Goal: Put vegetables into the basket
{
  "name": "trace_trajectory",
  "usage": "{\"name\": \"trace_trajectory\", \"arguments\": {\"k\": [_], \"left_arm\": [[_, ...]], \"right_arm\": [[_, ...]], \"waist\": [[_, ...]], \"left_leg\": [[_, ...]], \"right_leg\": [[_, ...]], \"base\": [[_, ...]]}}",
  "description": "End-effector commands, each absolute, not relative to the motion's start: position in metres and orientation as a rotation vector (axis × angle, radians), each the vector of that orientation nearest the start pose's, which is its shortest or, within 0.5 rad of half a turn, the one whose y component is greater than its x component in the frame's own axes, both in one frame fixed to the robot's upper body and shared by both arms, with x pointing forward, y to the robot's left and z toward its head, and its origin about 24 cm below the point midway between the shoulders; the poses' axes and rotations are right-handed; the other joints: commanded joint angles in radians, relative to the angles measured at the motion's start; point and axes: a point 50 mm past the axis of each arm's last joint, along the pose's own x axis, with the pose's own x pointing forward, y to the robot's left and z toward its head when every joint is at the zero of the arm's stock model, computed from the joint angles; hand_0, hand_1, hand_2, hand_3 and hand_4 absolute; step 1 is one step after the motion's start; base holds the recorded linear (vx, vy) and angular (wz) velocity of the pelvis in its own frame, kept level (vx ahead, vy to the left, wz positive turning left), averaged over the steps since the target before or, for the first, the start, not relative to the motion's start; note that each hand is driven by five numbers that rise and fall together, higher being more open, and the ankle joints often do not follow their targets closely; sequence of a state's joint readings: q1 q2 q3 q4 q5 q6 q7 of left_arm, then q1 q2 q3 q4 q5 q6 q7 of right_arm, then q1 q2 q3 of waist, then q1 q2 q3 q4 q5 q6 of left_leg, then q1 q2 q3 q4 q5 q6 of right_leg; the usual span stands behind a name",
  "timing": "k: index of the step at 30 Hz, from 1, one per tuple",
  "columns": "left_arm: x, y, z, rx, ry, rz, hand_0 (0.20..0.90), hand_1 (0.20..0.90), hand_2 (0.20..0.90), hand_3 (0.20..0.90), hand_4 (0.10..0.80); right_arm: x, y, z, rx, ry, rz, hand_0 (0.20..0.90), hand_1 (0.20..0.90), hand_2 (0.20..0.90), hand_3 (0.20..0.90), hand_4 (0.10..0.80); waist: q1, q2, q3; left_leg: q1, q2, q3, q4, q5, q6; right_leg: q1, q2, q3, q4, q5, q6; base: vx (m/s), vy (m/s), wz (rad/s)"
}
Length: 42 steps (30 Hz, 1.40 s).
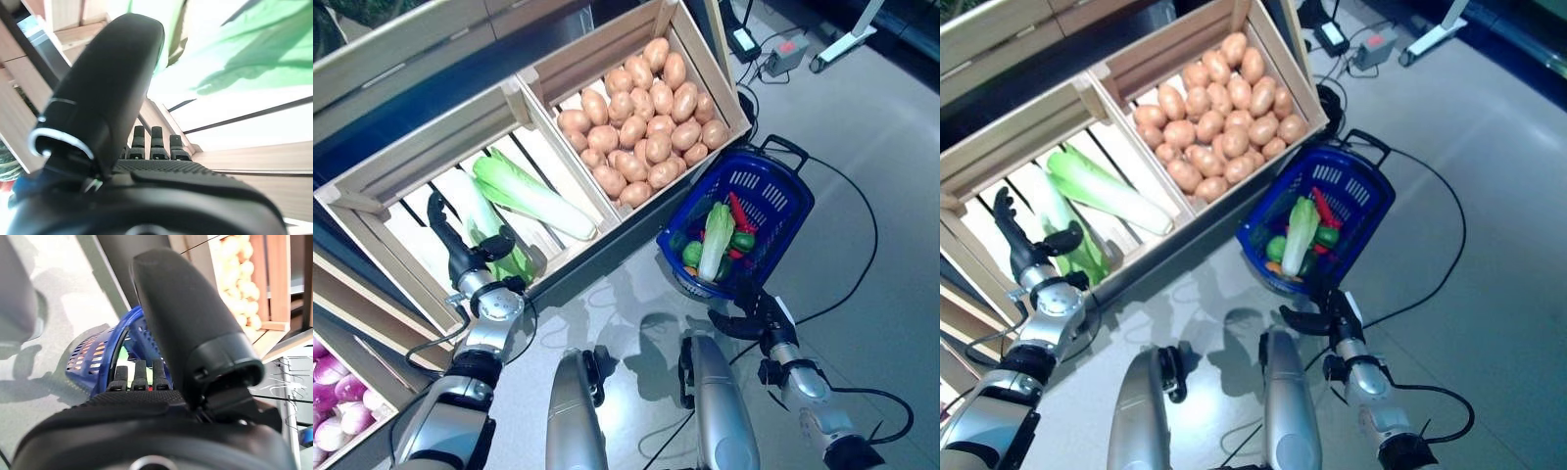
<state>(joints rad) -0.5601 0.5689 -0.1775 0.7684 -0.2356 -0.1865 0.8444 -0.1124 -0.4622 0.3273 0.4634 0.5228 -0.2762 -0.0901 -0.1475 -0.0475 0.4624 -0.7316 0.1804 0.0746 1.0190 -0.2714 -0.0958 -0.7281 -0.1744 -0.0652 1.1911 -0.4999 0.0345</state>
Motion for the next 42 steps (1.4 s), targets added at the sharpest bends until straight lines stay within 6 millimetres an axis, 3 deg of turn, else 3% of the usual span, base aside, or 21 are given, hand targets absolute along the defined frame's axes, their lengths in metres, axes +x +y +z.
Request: {"name": "trace_trajectory", "arguments": {"k": [1,17,23,31,42], "left_arm": [[0.330,0.325,0.152,0.420,-0.301,1.039,0.900,0.900,0.900,0.900,0.800],[0.344,0.345,0.235,0.330,-0.389,1.120,0.900,0.900,0.900,0.900,0.800],[0.347,0.348,0.257,0.279,-0.403,1.107,0.900,0.900,0.900,0.900,0.800],[0.355,0.344,0.269,0.277,-0.365,1.066,0.900,0.900,0.900,0.900,0.800],[0.359,0.349,0.271,0.290,-0.271,0.996,0.900,0.900,0.900,0.900,0.800]], "right_arm": [[0.265,-0.210,0.024,0.030,-0.022,0.012,0.900,0.900,0.900,0.900,0.800],[0.271,-0.218,0.029,-0.008,-0.028,-0.023,0.900,0.900,0.900,0.900,0.800],[0.269,-0.226,0.030,-0.028,-0.043,-0.041,0.900,0.900,0.900,0.900,0.800],[0.265,-0.229,0.035,-0.040,-0.072,-0.044,0.900,0.900,0.900,0.900,0.800],[0.267,-0.231,0.046,-0.060,-0.120,-0.047,0.900,0.900,0.900,0.900,0.800]], "waist": [[-0.014,-0.001,-0.058],[-0.030,-0.012,0.024],[-0.038,-0.018,0.054],[-0.046,-0.027,0.058],[-0.054,-0.029,0.058]], "left_leg": [[0.032,-0.032,0.029,0.087,-0.157,0.084],[-0.104,-0.014,0.021,0.156,-0.142,0.085],[-0.167,-0.005,0.013,0.191,-0.145,0.093],[-0.245,0.001,0.014,0.214,-0.142,0.101],[-0.328,0.007,0.024,0.229,-0.132,0.110]], "right_leg": [[0.026,-0.007,-0.029,-0.068,0.072,-0.019],[-0.110,0.002,-0.010,0.002,0.084,-0.022],[-0.171,0.008,0.003,0.037,0.085,-0.026],[-0.249,0.013,0.012,0.062,0.092,-0.028],[-0.333,0.018,0.012,0.090,0.103,-0.032]], "base": [[0.000,0.000,0.00],[-0.014,0.014,0.00],[0.002,0.024,0.01],[0.002,0.010,0.02],[-0.017,0.006,0.01]]}}
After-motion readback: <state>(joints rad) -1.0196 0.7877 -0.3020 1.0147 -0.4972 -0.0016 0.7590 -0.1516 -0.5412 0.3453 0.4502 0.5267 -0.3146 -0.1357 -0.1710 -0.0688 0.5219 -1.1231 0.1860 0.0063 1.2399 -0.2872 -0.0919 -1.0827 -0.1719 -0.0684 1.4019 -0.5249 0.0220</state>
